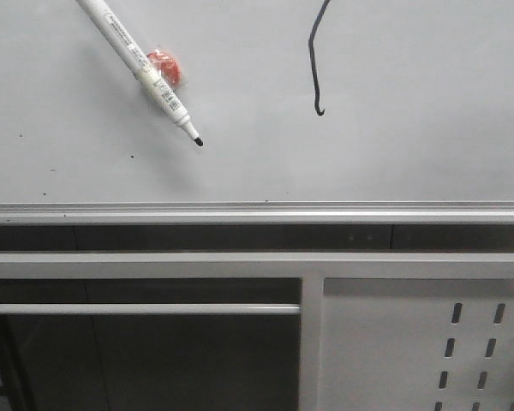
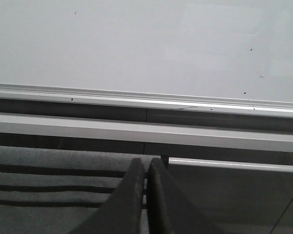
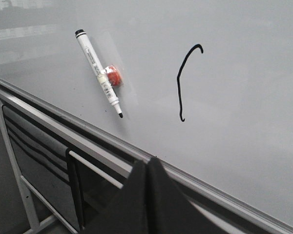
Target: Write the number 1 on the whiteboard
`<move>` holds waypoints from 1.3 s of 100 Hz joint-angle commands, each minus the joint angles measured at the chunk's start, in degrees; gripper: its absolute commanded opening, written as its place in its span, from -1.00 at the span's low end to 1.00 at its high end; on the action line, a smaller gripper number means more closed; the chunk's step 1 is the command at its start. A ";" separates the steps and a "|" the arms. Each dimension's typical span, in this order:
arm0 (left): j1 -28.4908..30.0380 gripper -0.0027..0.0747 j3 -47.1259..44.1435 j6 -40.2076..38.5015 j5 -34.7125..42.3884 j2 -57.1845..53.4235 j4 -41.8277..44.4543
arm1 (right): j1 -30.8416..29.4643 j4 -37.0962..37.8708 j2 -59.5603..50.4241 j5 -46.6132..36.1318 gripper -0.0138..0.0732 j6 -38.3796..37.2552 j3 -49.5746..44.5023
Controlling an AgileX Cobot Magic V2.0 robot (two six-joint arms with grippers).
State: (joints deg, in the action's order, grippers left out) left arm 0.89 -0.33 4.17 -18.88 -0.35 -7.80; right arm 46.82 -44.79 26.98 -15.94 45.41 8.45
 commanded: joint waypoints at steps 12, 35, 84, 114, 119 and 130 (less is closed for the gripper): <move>0.15 -0.98 -1.20 -0.11 2.97 -1.56 -1.17 | 0.19 0.79 0.19 -3.38 -0.85 0.27 1.45; 0.15 -0.98 -1.20 -0.11 2.97 -1.56 -1.17 | 0.19 0.79 0.19 -3.38 -0.85 0.27 1.45; 0.15 -0.98 -1.20 -0.11 2.97 -1.56 -1.25 | -7.55 25.36 -8.52 -9.44 -0.85 -28.36 -6.48; 0.15 -0.98 -1.20 -0.11 2.97 -1.56 -1.25 | -27.53 42.85 -23.57 2.45 -0.85 -37.88 -9.70; 0.15 -0.98 -1.20 -0.11 2.97 -1.56 -1.25 | -30.86 43.68 -25.10 5.49 -0.85 -37.88 -9.70; 0.15 -0.98 -1.20 -0.11 2.97 -1.56 -1.25 | -38.19 43.77 -28.15 11.70 -0.85 -37.97 -9.70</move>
State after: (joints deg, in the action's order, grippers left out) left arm 0.89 -0.33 4.17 -18.88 -0.35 -8.30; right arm 13.01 -2.59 0.11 -5.23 7.79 -0.79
